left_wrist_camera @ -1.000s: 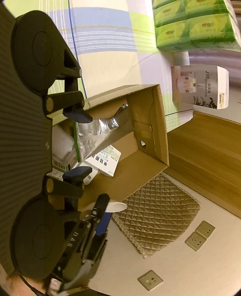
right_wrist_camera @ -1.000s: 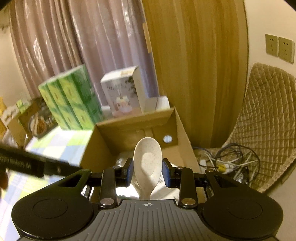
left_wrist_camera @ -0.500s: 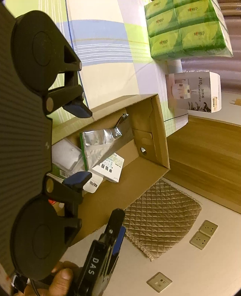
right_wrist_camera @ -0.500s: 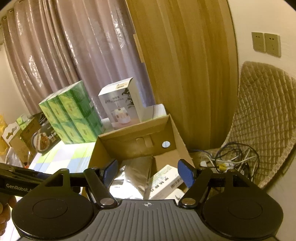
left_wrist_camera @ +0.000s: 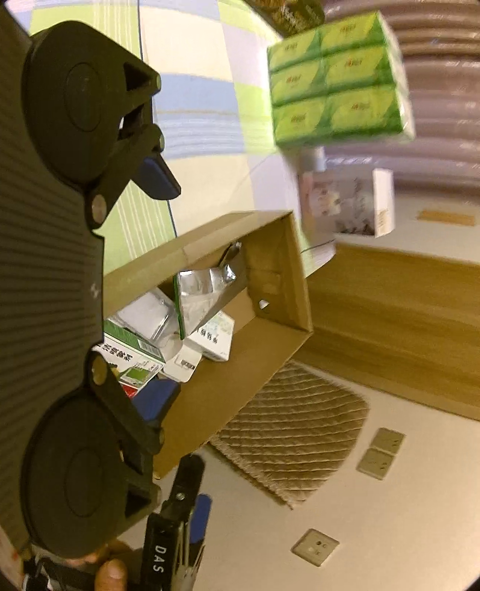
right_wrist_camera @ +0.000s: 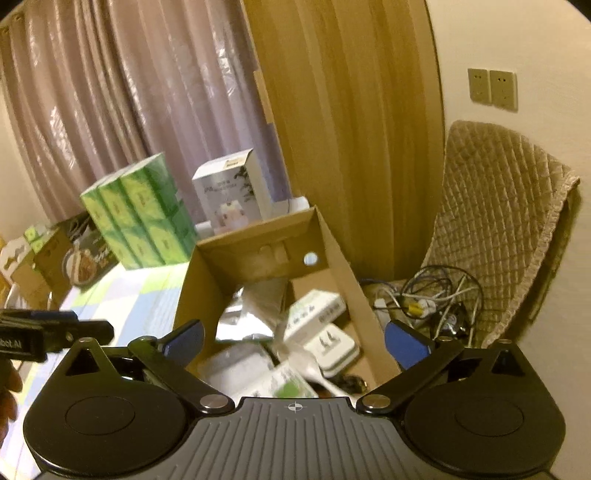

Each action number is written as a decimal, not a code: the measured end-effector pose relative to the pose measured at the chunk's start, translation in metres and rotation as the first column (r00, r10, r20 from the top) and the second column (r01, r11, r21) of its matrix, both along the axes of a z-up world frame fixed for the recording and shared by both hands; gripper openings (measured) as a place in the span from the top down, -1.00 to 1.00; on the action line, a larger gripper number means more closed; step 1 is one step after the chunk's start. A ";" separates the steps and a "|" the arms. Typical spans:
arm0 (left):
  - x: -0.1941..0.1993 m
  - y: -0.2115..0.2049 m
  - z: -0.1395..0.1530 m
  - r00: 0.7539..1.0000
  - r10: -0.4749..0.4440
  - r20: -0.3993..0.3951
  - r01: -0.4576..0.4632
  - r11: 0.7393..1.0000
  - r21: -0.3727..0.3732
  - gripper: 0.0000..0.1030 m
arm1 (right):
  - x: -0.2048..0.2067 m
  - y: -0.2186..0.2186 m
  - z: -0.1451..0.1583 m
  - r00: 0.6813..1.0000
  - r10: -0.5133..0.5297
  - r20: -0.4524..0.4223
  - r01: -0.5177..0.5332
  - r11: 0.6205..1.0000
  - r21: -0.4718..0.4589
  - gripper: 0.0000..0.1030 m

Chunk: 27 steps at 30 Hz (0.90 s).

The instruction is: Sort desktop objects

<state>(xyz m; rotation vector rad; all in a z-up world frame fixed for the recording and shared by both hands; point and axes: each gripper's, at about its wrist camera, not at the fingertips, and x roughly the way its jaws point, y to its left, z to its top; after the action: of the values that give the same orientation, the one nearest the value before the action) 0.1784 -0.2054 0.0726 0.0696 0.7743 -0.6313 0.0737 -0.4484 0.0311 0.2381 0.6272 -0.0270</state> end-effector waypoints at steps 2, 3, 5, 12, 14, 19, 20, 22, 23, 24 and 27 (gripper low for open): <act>-0.013 0.010 -0.001 1.000 0.016 -0.003 -0.016 1.000 -0.017 -0.97 | -0.011 0.004 0.001 1.000 0.001 -0.010 -0.001 1.000 -0.023 -0.96; -0.019 0.015 -0.003 1.000 0.029 -0.009 -0.029 0.999 -0.024 -0.97 | -0.016 0.006 0.001 1.000 0.002 -0.016 -0.003 1.000 -0.031 -0.96; -0.034 0.023 -0.006 0.998 0.055 -0.009 -0.055 0.998 -0.027 -0.97 | -0.028 0.011 0.001 1.000 0.005 -0.029 -0.006 0.999 -0.039 -0.96; -0.088 0.035 -0.016 0.992 0.119 0.037 -0.120 0.993 0.024 -0.97 | -0.068 0.030 -0.012 0.998 0.006 -0.067 -0.008 0.999 -0.033 -0.97; -0.099 0.035 -0.021 0.991 0.134 0.021 -0.135 0.990 0.040 -0.97 | -0.078 0.037 -0.015 0.997 0.011 -0.076 -0.013 0.999 -0.037 -0.97; -0.122 0.039 -0.031 0.991 0.132 -0.010 -0.131 0.990 0.054 -0.97 | -0.097 0.047 -0.021 0.992 -0.011 -0.123 0.007 0.999 -0.035 -0.97; -0.127 0.040 -0.032 0.990 0.137 -0.006 -0.137 0.989 0.055 -0.97 | -0.101 0.049 -0.020 0.991 -0.019 -0.129 0.014 0.999 -0.039 -0.97; -0.136 0.043 -0.030 0.989 0.149 0.000 -0.149 0.988 0.049 -0.97 | -0.111 0.054 -0.017 0.991 -0.032 -0.126 0.024 0.998 -0.064 -0.97; -0.140 0.045 -0.029 0.989 0.149 0.000 -0.149 0.988 0.042 -0.97 | -0.116 0.056 -0.015 0.992 -0.039 -0.120 0.030 0.997 -0.076 -0.97; -0.144 0.046 -0.027 0.989 0.147 0.001 -0.146 0.989 0.030 -0.97 | -0.121 0.059 -0.013 0.992 -0.046 -0.115 0.037 0.996 -0.083 -0.97; -0.155 0.047 -0.024 0.990 0.140 0.011 -0.141 0.990 0.024 -0.98 | -0.135 0.068 -0.009 0.993 -0.039 -0.108 0.030 0.996 -0.088 -0.97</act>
<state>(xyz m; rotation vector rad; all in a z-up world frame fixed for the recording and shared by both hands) 0.0234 -0.1584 0.0484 0.0406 0.7710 -0.4873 -0.0612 -0.3809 0.0216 0.1644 0.7297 -0.1011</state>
